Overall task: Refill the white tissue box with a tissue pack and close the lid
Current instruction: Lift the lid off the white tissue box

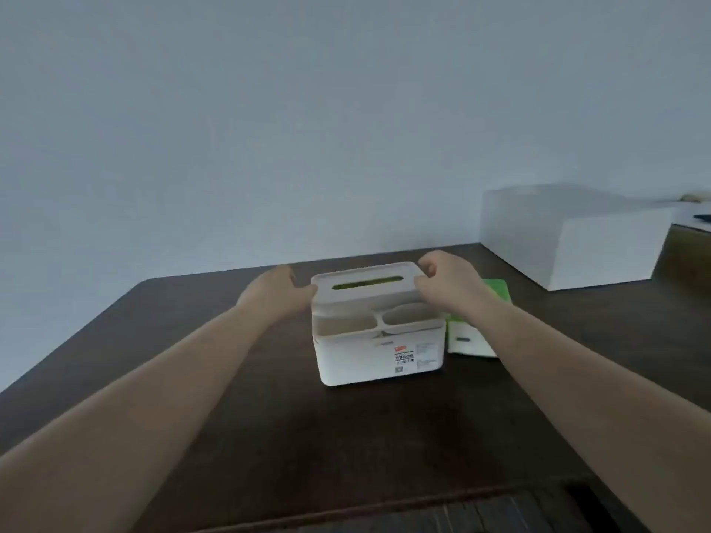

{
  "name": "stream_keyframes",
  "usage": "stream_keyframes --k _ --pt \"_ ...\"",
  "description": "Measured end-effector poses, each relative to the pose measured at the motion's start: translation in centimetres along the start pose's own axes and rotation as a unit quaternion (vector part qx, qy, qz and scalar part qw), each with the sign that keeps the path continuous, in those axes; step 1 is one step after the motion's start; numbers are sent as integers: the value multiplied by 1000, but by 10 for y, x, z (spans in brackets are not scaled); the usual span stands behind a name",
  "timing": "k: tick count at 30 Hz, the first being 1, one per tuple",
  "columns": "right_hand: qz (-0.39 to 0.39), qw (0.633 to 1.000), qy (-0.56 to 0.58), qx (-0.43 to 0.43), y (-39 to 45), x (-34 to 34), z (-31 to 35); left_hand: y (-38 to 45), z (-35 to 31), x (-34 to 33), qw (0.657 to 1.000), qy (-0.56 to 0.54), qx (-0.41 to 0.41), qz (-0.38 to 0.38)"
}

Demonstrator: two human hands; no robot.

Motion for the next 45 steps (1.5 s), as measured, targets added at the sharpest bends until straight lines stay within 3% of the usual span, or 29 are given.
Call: stream_keyframes --k 5,10,15,22,28,35,45 --pt "70 986 -127 -85 -17 13 4 -19 3 3 993 12 9 115" --pt "52 975 -199 -82 -18 6 4 -23 -6 -8 991 30 7 131" --pt "14 982 -176 -61 -16 6 1 -20 -5 -14 996 12 27 86" --pt "-46 998 -37 -13 -7 17 26 -7 7 21 993 -94 26 -65" --pt "-12 999 20 23 1 -27 67 -7 58 34 984 -87 75 -134" --pt "37 999 6 38 8 -91 113 -5 134 33 978 -77 131 -143" --pt "122 984 -117 60 7 -158 152 0 210 5 976 -35 205 -64"
Point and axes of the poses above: each hand's wrist, its own y-axis towards the middle knuckle, its own x-axis out of the back of the hand, z = x × y, the point moved 1 cm from there along y, towards the middle knuckle, and after that the axes turned 5 degrees about y, right-handed, at the moved point
